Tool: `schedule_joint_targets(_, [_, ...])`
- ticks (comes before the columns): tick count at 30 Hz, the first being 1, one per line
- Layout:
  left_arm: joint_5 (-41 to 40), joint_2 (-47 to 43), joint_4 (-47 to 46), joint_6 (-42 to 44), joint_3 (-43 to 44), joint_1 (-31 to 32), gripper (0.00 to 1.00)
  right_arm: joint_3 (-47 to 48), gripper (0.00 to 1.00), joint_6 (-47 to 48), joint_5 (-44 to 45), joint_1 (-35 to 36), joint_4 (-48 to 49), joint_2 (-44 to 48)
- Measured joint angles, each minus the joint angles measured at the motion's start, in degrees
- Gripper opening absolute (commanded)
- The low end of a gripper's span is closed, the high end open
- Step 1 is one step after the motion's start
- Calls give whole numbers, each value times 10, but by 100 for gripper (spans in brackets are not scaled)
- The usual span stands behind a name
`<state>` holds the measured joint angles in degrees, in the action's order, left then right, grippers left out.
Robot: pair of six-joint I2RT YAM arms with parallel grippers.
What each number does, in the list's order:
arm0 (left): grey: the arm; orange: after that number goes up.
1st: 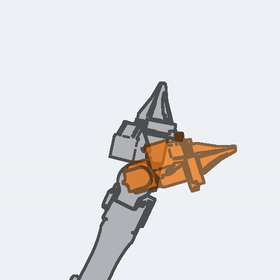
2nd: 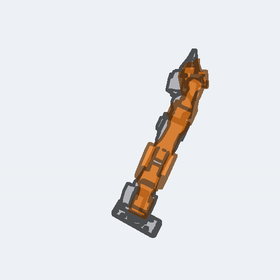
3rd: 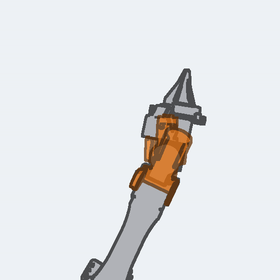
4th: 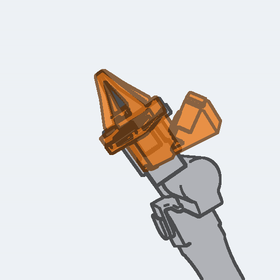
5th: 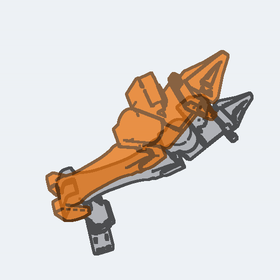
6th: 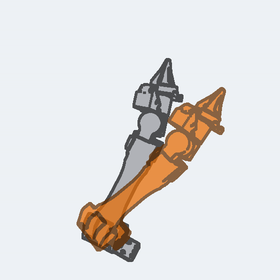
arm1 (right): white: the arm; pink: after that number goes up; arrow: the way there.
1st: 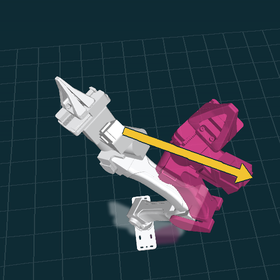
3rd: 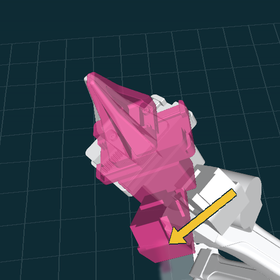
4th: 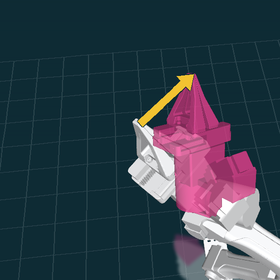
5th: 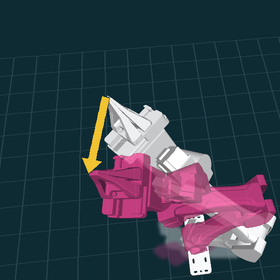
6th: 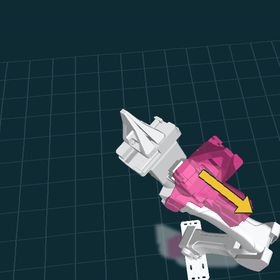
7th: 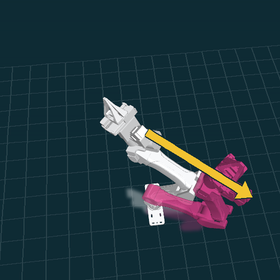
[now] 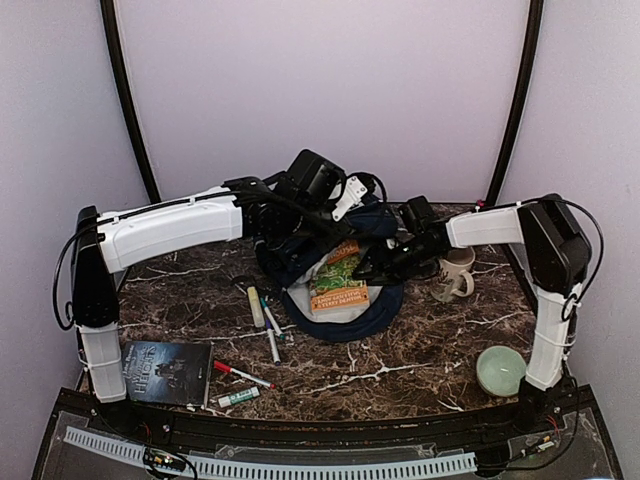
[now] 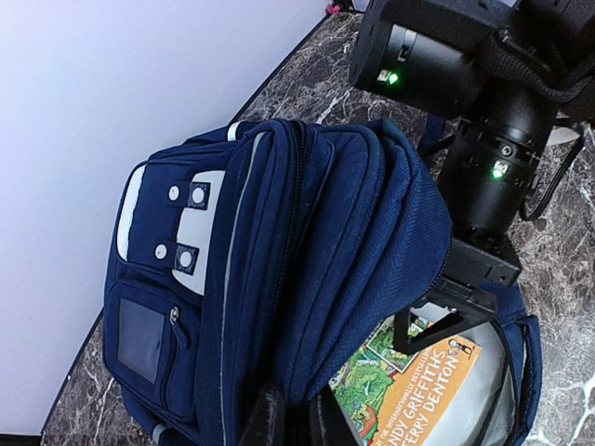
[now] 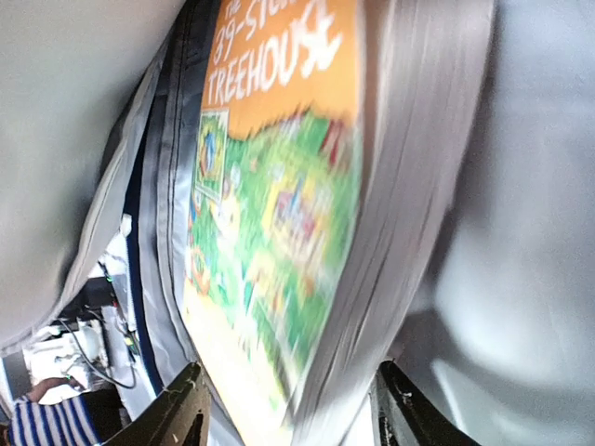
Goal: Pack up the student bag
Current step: Place the book in the largest pocket of the bag, then adjust the book in the largest pocket of the bag.
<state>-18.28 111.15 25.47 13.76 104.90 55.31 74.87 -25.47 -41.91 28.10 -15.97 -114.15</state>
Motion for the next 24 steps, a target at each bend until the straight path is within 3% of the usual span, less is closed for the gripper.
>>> schedule_joint_targets(13, [12, -26, -51, -23, -53, -13, 0, -51, 62, 131, 86, 31, -82, 128])
schedule_joint_targets(21, [24, -26, -59, -36, -60, -19, 0, -83, 57, 219, 113, 57, -125, 181])
schedule_joint_targets(24, [27, -28, -60, -38, -61, -21, 0, -109, 50, 250, 129, 71, -123, 214])
